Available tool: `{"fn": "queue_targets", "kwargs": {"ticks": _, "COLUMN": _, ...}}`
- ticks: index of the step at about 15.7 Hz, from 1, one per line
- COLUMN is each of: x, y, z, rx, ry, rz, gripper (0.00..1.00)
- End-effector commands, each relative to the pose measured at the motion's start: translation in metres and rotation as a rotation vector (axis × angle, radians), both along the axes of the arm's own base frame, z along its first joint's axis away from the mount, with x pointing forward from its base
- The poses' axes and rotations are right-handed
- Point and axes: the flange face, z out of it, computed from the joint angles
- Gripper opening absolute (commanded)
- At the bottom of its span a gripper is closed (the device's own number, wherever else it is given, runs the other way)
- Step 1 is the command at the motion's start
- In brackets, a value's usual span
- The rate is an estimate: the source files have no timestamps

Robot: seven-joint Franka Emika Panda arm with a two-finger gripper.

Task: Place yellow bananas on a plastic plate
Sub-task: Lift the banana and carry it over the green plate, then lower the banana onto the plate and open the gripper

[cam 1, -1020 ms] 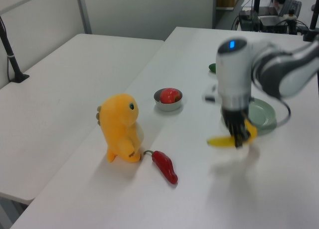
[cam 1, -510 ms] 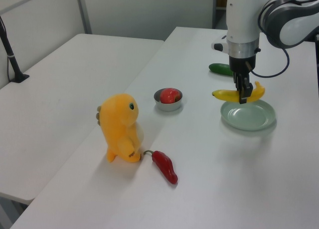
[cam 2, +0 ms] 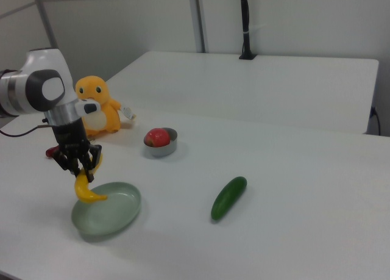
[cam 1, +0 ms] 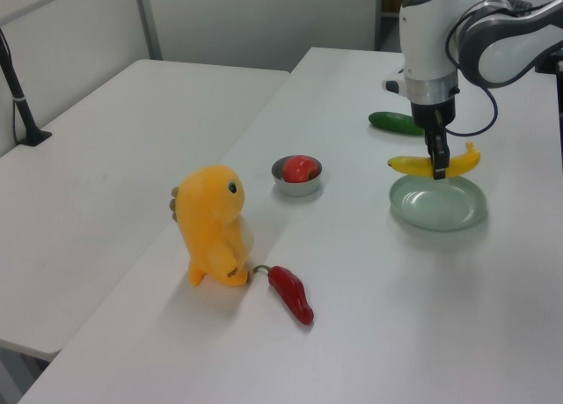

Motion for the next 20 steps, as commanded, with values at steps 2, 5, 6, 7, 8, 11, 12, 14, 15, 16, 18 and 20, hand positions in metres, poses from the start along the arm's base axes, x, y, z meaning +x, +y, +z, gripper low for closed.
{"fn": "queue_targets", "kwargs": {"ticks": 2, "x": -0.018, "y": -0.008, "z": -0.031, "rx": -0.002, "ry": 0.031, "rz": -0.030, "gripper": 0.07}}
{"fn": "queue_targets", "kwargs": {"ticks": 5, "x": -0.016, "y": -0.013, "z": -0.044, "rx": -0.010, "ry": 0.055, "rz": -0.039, "gripper": 0.37}}
{"fn": "queue_targets", "kwargs": {"ticks": 6, "x": -0.014, "y": -0.016, "z": -0.046, "rx": -0.012, "ry": 0.058, "rz": -0.042, "gripper": 0.63}}
{"fn": "queue_targets", "kwargs": {"ticks": 7, "x": -0.013, "y": -0.016, "z": -0.046, "rx": -0.010, "ry": 0.057, "rz": -0.037, "gripper": 0.99}}
{"fn": "queue_targets", "kwargs": {"ticks": 8, "x": -0.013, "y": -0.016, "z": -0.045, "rx": -0.009, "ry": 0.056, "rz": -0.032, "gripper": 1.00}}
{"fn": "queue_targets", "kwargs": {"ticks": 11, "x": -0.004, "y": -0.021, "z": -0.038, "rx": 0.006, "ry": 0.012, "rz": -0.042, "gripper": 1.00}}
{"fn": "queue_targets", "kwargs": {"ticks": 12, "x": -0.001, "y": -0.022, "z": -0.036, "rx": 0.013, "ry": -0.009, "rz": -0.048, "gripper": 1.00}}
{"fn": "queue_targets", "kwargs": {"ticks": 14, "x": 0.003, "y": -0.024, "z": -0.031, "rx": 0.017, "ry": -0.024, "rz": -0.059, "gripper": 1.00}}
{"fn": "queue_targets", "kwargs": {"ticks": 15, "x": 0.003, "y": -0.025, "z": -0.028, "rx": 0.017, "ry": -0.029, "rz": -0.064, "gripper": 1.00}}
{"fn": "queue_targets", "kwargs": {"ticks": 16, "x": 0.003, "y": -0.025, "z": -0.024, "rx": 0.020, "ry": -0.037, "rz": -0.066, "gripper": 1.00}}
{"fn": "queue_targets", "kwargs": {"ticks": 18, "x": 0.010, "y": -0.032, "z": -0.004, "rx": 0.027, "ry": -0.068, "rz": -0.081, "gripper": 1.00}}
{"fn": "queue_targets", "kwargs": {"ticks": 20, "x": 0.020, "y": -0.050, "z": 0.020, "rx": 0.040, "ry": -0.114, "rz": -0.120, "gripper": 1.00}}
